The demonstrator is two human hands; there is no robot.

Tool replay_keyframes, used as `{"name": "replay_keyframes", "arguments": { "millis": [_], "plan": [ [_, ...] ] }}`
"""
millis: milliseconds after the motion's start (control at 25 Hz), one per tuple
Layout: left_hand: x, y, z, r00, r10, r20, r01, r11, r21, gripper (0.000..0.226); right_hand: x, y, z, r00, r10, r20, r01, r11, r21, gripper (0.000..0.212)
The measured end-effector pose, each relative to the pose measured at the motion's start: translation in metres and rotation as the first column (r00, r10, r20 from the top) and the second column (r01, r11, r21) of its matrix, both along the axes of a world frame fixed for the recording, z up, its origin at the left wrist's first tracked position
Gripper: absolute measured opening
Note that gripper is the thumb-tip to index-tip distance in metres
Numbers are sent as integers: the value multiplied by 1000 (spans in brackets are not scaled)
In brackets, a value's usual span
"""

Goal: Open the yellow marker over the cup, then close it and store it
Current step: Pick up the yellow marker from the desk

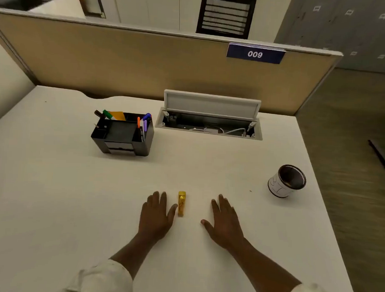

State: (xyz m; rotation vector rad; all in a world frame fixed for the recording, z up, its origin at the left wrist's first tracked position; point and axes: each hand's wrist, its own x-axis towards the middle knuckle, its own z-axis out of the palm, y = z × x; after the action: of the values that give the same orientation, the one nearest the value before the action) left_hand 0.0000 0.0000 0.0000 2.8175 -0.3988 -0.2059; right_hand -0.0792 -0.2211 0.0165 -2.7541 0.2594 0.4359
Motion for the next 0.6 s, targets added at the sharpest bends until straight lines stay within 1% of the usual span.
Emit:
{"name": "replay_keyframes", "arguments": {
  "millis": [40, 80, 120, 200, 280, 360, 480, 600],
  "plan": [
    [2, -7, -1, 999, 7, 31, -6, 999, -40, 74, -2, 2, -2, 1000, -17, 19, 17, 1000, 5, 95],
    [1, -15, 4, 1000, 22, 21, -21, 997, -72, 73, -3, 4, 0, 998, -48, 41, 48, 999, 15, 84],
    [2, -24, 4, 999, 32, 33, -29, 995, -97, 72, -5, 6, -2, 997, -47, 53, 47, 999, -1, 77],
    [4, -41, 9, 997, 52, -54, -59, 990, -131, 74, -10, 10, 0, 997, -27, 75, 29, 999, -14, 68],
    [5, -54, 10, 987, 74, -140, -94, 985, -142, 74, -15, 13, 2, 997, 0, 80, 3, 999, -36, 64],
    [6, -64, 13, 977, 86, -193, -114, 984, -139, 63, -21, 14, 3, 997, 11, 71, -8, 999, -46, 62],
    [5, -77, 15, 974, 98, -204, -126, 983, -130, 40, -30, 15, 3, 997, 9, 75, -7, 1000, -21, 59],
    [2, -83, 15, 974, 111, -198, -145, 975, -166, 32, -31, 12, 4, 994, -12, 112, 8, 999, 33, 57]
  ]
}}
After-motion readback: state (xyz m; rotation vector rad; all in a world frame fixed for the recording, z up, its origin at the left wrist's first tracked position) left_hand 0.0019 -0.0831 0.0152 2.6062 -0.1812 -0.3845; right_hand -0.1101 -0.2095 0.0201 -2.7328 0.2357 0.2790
